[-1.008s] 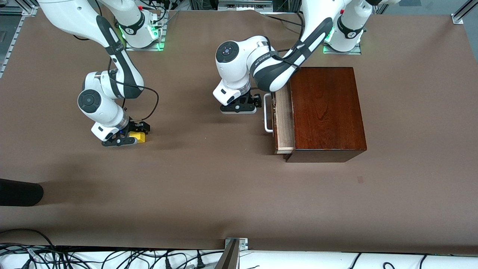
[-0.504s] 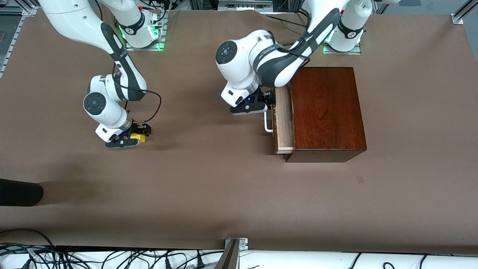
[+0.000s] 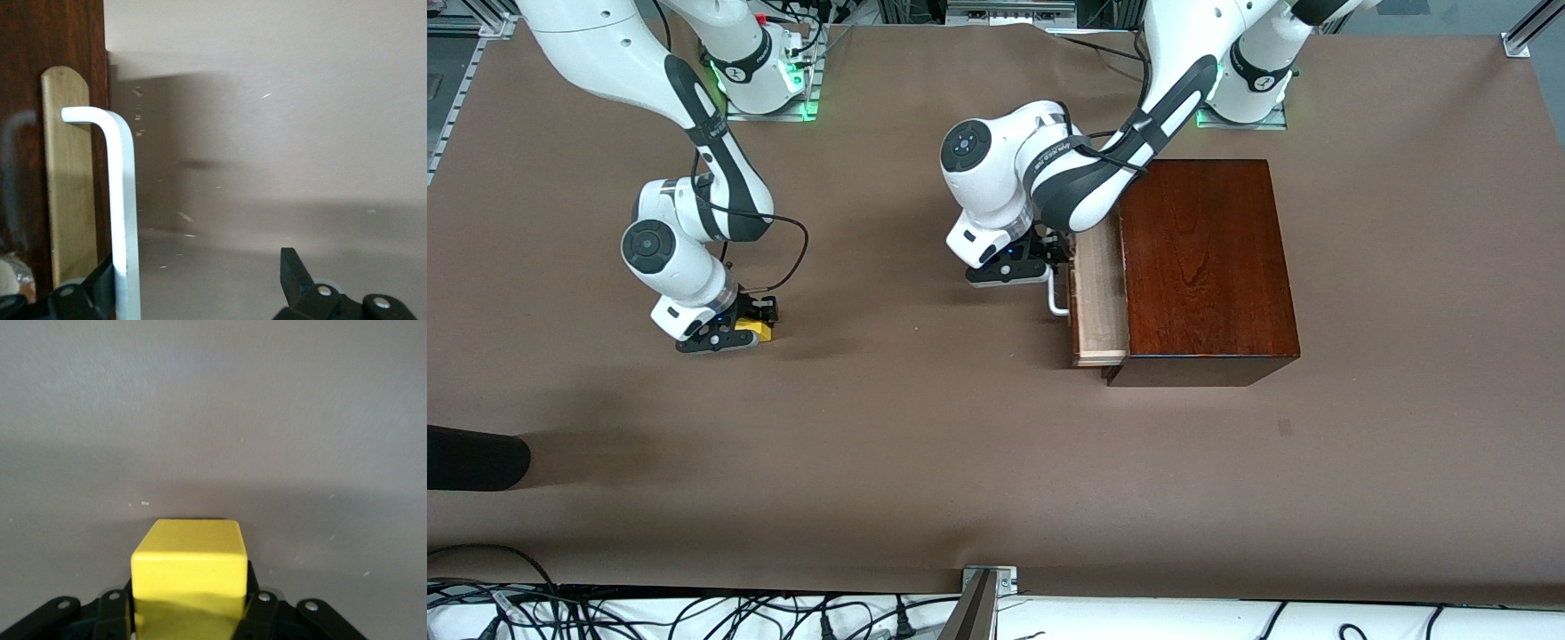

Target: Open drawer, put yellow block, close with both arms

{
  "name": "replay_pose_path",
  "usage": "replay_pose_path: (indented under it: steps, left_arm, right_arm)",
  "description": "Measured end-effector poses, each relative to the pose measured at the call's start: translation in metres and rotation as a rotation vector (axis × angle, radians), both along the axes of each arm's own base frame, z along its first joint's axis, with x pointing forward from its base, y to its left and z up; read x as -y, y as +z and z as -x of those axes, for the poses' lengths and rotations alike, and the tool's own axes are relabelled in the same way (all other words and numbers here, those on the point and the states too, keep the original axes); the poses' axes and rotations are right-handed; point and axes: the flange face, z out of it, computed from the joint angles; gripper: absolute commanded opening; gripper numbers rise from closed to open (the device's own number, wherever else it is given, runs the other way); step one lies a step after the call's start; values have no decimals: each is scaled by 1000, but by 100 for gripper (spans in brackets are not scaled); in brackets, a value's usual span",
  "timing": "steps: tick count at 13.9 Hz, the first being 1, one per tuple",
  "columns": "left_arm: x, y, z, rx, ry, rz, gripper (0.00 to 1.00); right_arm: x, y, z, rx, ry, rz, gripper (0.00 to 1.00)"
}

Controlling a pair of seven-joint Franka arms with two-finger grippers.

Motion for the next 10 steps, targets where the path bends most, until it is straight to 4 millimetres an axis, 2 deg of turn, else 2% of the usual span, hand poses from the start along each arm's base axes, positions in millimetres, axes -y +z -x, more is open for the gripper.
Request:
replay_pose_path:
  steps: [1,3,7,10]
  left_arm:
    - [5,2,1,11,6,28,100]
    - [16,6,5,28,13,75,100]
    - [22,17,9,43,10,90,100]
    - [14,49,13,25,-14,17,100]
  right_arm:
    - [0,13,-4,16,11,-3,5]
    - [-1,55,-12,21,15,-9,5]
    - [-3,164,-20,-36,14,-17,5]
    - [1,223,-22,-83,8,-16,6]
